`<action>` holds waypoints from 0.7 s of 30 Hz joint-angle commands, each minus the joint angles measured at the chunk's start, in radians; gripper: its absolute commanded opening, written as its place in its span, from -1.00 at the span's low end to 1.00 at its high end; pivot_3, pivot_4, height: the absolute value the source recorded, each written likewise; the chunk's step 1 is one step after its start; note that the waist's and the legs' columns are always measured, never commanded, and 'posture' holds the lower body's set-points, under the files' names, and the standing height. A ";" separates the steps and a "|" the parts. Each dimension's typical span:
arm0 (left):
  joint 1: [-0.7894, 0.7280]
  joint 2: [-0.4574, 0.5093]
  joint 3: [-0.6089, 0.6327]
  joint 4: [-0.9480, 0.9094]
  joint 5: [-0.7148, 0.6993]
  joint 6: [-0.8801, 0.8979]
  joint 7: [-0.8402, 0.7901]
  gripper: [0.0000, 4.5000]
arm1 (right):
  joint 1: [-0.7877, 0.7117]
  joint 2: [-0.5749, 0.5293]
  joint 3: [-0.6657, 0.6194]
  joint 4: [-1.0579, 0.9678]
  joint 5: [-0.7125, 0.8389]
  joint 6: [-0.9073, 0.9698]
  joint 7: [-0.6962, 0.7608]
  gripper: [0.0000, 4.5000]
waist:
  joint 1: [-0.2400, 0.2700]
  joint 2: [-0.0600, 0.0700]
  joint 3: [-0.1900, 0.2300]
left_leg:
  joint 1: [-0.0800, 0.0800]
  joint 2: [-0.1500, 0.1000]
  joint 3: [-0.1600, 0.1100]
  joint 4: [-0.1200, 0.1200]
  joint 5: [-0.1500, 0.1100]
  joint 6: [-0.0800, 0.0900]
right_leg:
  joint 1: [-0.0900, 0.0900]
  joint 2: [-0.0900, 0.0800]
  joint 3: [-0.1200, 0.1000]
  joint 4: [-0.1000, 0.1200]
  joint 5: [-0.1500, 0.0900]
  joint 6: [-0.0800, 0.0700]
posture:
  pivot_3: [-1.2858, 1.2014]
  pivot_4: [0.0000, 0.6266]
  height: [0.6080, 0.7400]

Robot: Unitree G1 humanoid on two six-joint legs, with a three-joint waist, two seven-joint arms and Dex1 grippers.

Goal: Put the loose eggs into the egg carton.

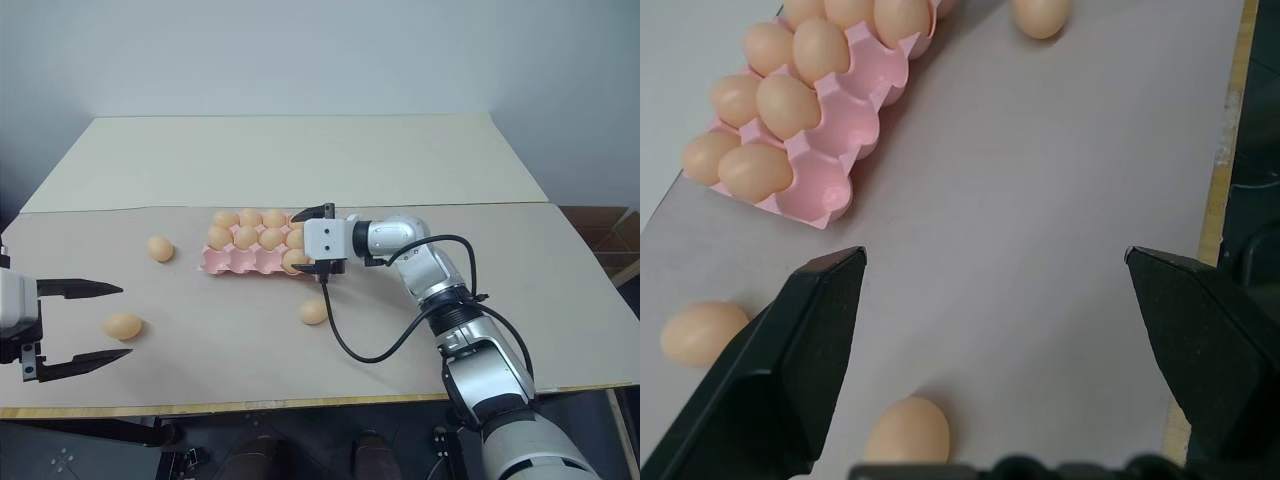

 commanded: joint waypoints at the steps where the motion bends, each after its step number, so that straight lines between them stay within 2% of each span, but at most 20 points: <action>1: -0.012 0.016 0.010 0.000 -0.006 -0.008 -0.003 1.00 | 0.053 -0.085 -0.080 -0.216 0.114 0.159 0.084 0.99 | 0.007 0.000 0.000 | -0.001 0.000 -0.001 0.000 0.000 0.000 | 0.000 0.000 -0.001 -0.001 0.000 0.000 | 0.03 -0.52 1.00; 5: -0.015 0.014 0.007 0.005 -0.012 -0.011 -0.012 1.00 | 0.157 -0.250 -0.161 -0.431 0.249 0.330 0.203 0.99 | 0.018 0.000 0.000 | -0.002 -0.001 -0.001 0.000 0.000 0.000 | 0.000 -0.002 -0.001 -0.002 0.000 0.000 | 0.03 -0.52 1.00; 13: 0.014 -0.005 0.011 0.007 -0.006 -0.016 -0.018 1.00 | 0.386 -0.545 -0.339 -0.620 0.415 0.461 0.333 0.99 | 0.024 0.000 0.000 | 0.001 -0.001 0.000 0.000 0.000 0.000 | 0.002 0.000 0.000 -0.002 0.000 0.000 | 0.03 -0.52 1.00; 17: 0.013 -0.008 0.013 0.007 -0.005 -0.017 -0.005 1.00 | 0.458 -0.629 -0.381 -0.639 0.420 0.488 0.339 0.99 | 0.024 0.000 0.000 | 0.002 -0.001 0.001 0.000 0.000 0.000 | 0.002 0.000 0.000 -0.002 0.000 0.000 | 0.03 -0.52 1.00; 21: 0.008 0.001 0.014 0.021 0.002 -0.026 -0.006 1.00 | 0.498 -0.653 -0.403 -0.651 0.431 0.491 0.331 0.99 | 0.024 0.000 0.000 | 0.002 -0.001 0.001 0.000 0.000 0.000 | 0.003 0.000 0.000 -0.002 0.000 0.000 | 0.03 -0.52 1.00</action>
